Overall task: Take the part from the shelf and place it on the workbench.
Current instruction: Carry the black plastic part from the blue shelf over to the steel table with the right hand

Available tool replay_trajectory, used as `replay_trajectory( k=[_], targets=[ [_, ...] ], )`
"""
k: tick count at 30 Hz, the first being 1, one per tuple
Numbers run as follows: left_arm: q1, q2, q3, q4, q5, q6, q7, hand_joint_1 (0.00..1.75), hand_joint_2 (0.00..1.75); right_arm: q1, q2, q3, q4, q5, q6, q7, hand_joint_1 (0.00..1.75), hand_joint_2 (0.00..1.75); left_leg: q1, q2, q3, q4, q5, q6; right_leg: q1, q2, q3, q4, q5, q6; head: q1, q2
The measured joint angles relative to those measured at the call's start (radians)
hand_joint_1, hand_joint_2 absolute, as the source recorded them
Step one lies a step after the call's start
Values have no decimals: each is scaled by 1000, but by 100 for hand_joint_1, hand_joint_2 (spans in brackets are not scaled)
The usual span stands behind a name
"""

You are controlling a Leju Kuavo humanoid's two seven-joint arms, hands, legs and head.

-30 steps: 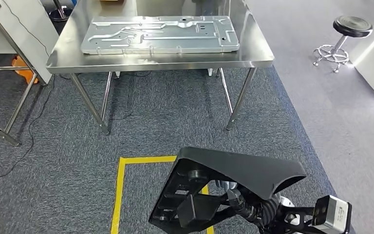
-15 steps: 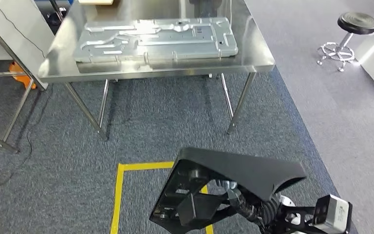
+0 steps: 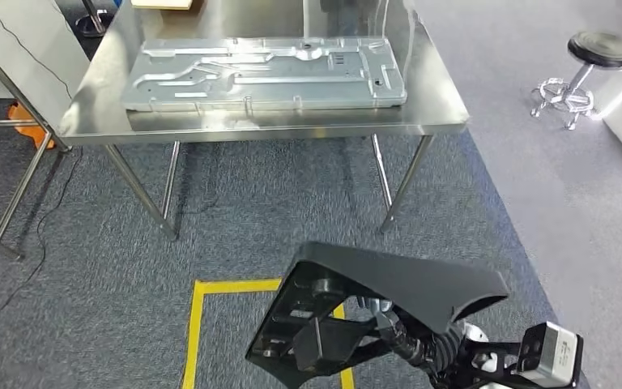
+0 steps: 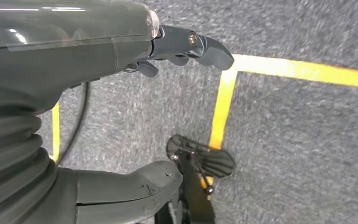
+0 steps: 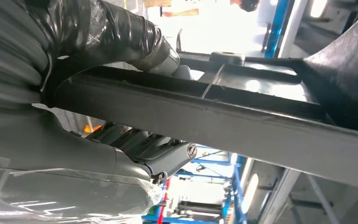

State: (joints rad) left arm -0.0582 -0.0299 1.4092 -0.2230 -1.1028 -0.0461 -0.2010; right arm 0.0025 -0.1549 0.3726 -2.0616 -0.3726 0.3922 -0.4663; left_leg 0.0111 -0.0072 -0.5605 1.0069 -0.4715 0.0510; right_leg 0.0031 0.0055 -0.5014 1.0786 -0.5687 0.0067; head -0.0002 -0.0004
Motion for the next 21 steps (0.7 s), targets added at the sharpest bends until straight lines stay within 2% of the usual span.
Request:
replay_trajectory(
  k=[1,3,4,5,6,7,8,9,10,12,14,15,16,18,19,20,21],
  targets=[
    [0,0,0,0,0,0,0,0,175,0,0,0,0,0,0,0,147,175,1,1,8,-3,-5,4,-3,0,-35,62,-22,6,0,0],
    [-1,0,0,0,0,-1,0,0,175,0,0,0,0,0,0,0,147,175,1,1,19,-4,-16,5,-10,-1,-126,183,-65,16,0,0],
    [0,0,0,0,0,-1,0,0,175,1,0,1,1,0,0,0,147,175,1,0,26,-4,-23,5,-13,-1,-159,211,-66,19,0,0],
    [0,0,0,0,0,-2,0,0,175,2,0,1,1,0,0,0,147,175,1,0,36,-4,-31,3,-14,-1,-174,203,-45,20,0,0],
    [1,0,0,0,0,-2,0,0,175,2,0,1,1,0,0,0,147,175,1,-1,48,-4,-39,1,-15,-1,-171,160,-3,18,0,0],
    [1,0,0,0,0,-2,0,0,175,1,0,1,1,0,0,0,147,175,2,-1,60,-5,-48,-2,-15,-1,-156,97,50,14,0,0],
    [1,-1,0,0,0,-2,0,0,175,2,0,1,1,0,0,1,147,175,2,-1,72,-7,-55,-5,-11,-2,-141,37,91,8,0,0],
    [0,-2,0,0,0,-2,0,0,175,1,0,1,1,0,0,1,147,175,3,-1,79,-10,-61,-10,-6,-3,-129,-14,120,1,1,0],
    [-1,-2,0,0,0,-2,-1,0,175,1,0,1,0,1,-1,1,147,175,4,-1,82,-16,-64,-15,-1,-4,-123,-43,134,-7,0,0],
    [-1,-3,0,0,-1,-2,-2,0,175,1,0,2,-1,2,-2,2,147,175,3,0,87,-21,-61,-30,4,-3,-116,-71,136,-20,0,0],
    [-3,-3,0,0,-2,-2,-4,0,175,3,1,2,-3,4,-3,2,147,175,3,2,84,8,-59,-41,-2,-1,-92,-90,133,-30,0,0],
    [-4,-3,0,0,-2,-2,-4,0,175,3,2,3,-4,5,-4,2,147,175,3,3,67,47,-68,-44,-5,-2,-78,-97,129,-35,0,0],
    [-5,-3,0,0,-2,-2,-4,0,175,3,2,4,-5,6,-7,2,147,175,4,3,36,104,-86,-46,-6,-3,-66,-102,124,-39,0,0],
    [-5,-3,0,0,-2,-1,-5,0,175,4,3,7,-6,8,-12,1,147,175,4,3,-44,227,-138,-50,-6,-4,-49,-103,110,-44,0,0],
    [-2,-3,0,0,-1,0,-4,0,175,5,3,8,-6,9,-14,1,147,175,5,3,-76,263,-155,-53,-5,-3,-41,-103,102,-44,0,0],
    [0,-2,0,0,-1,0,-4,0,175,7,3,8,-6,10,-14,1,147,175,5,3,-95,270,-151,-54,-6,-2,-30,-102,93,-43,0,0],
    [1,-2,0,0,-1,1,-4,0,175,8,3,9,-6,11,-14,1,147,175,5,4,-97,240,-122,-56,-6,-1,-18,-101,84,-41,0,0]
  ],
)
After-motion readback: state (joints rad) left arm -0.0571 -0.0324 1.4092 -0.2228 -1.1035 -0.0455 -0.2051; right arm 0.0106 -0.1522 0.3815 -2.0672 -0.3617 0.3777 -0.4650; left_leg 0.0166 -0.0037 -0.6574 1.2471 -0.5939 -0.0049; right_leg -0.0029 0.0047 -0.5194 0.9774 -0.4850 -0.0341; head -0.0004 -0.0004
